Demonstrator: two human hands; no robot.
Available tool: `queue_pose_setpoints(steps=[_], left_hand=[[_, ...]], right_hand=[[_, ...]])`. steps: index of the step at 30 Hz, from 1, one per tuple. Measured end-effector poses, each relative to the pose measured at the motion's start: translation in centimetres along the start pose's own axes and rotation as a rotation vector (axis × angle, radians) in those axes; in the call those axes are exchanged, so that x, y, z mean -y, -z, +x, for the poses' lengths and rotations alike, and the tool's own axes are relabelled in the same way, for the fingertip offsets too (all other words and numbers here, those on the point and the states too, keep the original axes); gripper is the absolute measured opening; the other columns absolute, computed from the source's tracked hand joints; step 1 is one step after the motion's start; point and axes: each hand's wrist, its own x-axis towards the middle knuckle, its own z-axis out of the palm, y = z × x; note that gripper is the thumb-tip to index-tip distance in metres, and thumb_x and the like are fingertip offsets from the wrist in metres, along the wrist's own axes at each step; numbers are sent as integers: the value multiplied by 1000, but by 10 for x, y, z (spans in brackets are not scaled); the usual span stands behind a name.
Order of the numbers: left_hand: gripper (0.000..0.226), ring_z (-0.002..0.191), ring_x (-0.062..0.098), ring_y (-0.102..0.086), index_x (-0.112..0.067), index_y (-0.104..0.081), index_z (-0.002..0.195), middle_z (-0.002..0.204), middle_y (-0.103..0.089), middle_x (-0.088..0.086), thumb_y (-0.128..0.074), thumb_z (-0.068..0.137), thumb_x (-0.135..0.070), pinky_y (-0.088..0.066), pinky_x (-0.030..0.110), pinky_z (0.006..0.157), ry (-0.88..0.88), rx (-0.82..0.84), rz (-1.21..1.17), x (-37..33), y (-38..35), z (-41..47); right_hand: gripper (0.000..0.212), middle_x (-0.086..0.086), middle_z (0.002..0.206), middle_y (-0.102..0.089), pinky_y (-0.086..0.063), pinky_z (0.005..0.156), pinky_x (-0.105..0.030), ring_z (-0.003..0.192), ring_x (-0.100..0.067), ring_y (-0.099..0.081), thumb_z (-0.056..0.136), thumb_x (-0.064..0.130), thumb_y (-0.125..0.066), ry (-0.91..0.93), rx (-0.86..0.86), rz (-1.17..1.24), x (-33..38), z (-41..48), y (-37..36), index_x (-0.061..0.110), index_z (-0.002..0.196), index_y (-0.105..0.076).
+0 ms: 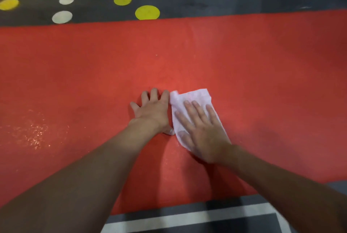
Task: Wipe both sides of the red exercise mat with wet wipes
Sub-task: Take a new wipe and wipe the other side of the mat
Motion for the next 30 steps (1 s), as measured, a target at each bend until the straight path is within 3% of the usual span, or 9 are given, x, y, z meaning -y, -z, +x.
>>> queue_pose_setpoints(steps=[2,6,9,11,15,20,24,28,30], left_hand=[[116,142,31,-16,-33,-21,148,153,-18,1,-89,55,-52,-26,64,107,-10,-11,-4,2,5,1],[97,136,30,-26,-33,-36,141,140,-33,0,-89,61,-47,-35,64,101,-9,-61,-42,7,18,13],[84,137,33,-29,-28,-34,143,141,-35,2,-82,74,-35,-32,63,103,-9,-102,-52,11,28,28],[89,143,34,-21,-28,-28,148,151,-25,5,-79,76,-35,-28,63,109,-14,-76,-62,15,33,40],[117,150,33,7,-27,-5,156,164,9,7,-83,71,-48,-13,62,117,-35,16,-50,16,44,70],[137,147,34,23,-38,14,153,159,32,0,-86,62,-54,-8,76,108,-67,107,61,22,70,104],[138,143,36,31,-41,26,148,153,43,-4,-84,65,-54,-9,83,100,-47,175,44,27,74,112],[139,144,36,30,-35,23,151,155,39,-5,-85,66,-50,-8,84,99,-61,159,-3,28,73,109],[141,144,35,30,-28,23,152,155,38,-6,-86,65,-51,-8,83,100,-54,157,-25,31,72,110]], right_hand=[[58,-10,160,-30,-17,118,-50,148,-28,-26,98,42,-22,63,-24,-41,-34,11,4,24,152,-35],[63,-15,159,-30,-17,118,-57,148,-32,-26,95,40,-23,-416,-104,75,-21,35,2,18,152,-35],[61,-16,160,-26,-18,117,-58,148,-33,-23,97,45,-28,-50,-38,20,4,23,-2,23,154,-30],[57,-11,161,-28,-21,118,-53,147,-29,-27,99,46,-28,76,-54,1,-28,33,3,28,153,-33],[60,-14,159,-30,-21,117,-57,146,-32,-28,95,40,-27,-382,-96,38,-32,63,4,21,152,-35],[56,-8,164,-20,-12,121,-48,151,-26,-18,100,45,-23,-1,-32,36,-45,64,6,32,154,-26],[61,-15,160,-27,-15,119,-56,148,-33,-24,97,41,-21,-571,-85,64,-39,101,2,20,154,-29],[58,-13,160,-28,-17,117,-55,148,-32,-24,99,42,-25,-146,12,71,-11,95,9,22,153,-32],[56,-8,161,-28,-20,119,-50,149,-27,-25,101,41,-22,-131,-28,21,-49,109,12,24,153,-34]])
